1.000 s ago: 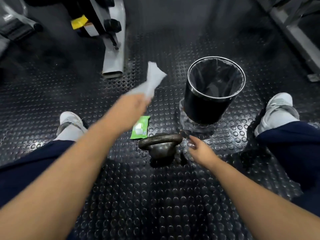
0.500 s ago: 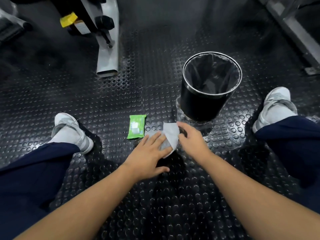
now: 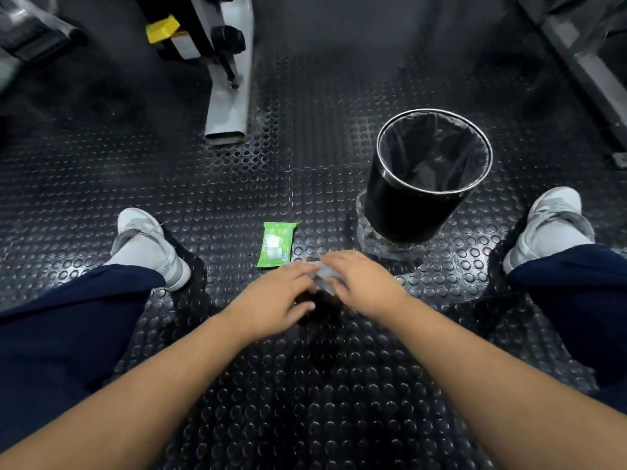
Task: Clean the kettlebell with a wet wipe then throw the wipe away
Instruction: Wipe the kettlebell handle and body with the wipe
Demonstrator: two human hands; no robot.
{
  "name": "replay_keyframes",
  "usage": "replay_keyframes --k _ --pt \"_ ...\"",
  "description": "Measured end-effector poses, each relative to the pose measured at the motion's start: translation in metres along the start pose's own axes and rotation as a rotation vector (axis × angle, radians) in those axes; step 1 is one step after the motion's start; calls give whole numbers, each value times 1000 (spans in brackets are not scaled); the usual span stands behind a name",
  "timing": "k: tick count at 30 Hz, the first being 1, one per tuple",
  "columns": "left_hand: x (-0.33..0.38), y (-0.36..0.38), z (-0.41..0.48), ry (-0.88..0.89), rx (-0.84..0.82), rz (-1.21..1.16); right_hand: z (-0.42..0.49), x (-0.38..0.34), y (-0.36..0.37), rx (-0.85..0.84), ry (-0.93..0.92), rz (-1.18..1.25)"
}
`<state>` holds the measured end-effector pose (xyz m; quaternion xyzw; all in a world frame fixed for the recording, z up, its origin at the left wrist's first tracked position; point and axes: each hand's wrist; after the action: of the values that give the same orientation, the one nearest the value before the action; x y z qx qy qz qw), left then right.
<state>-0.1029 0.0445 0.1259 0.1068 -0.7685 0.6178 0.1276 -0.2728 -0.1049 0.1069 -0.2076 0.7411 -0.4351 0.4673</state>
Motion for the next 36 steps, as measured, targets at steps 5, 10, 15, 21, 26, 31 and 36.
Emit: replay_keyframes --k 5,10,15,21,26,31,36 --pt "-11 -8 15 -226 213 -169 -7 5 -7 208 132 -236" --pt "-49 -2 4 -463 -89 -584 -14 -43 21 -1 5 -149" --pt "-54 8 -3 -459 37 -421 -12 -34 45 -9 135 -165" --pt "-61 17 -4 -431 23 -321 -10 -9 51 -3 262 -185" --pt "-61 21 -5 -365 82 -277 11 -69 72 -15 103 -339" --pt "-61 30 -7 -357 132 -253 0 -71 79 -86 -22 -463" --pt "-61 32 -4 -388 102 -280 -26 -28 65 -27 107 -408"
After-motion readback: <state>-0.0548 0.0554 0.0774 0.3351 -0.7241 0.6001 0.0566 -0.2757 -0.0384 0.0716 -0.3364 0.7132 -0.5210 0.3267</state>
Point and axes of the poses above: each hand's wrist, its own z-axis towards the middle knuckle, its own y-axis out of the palm, x = y × z, and after that the axes turned 2 degrees about y, right-handed
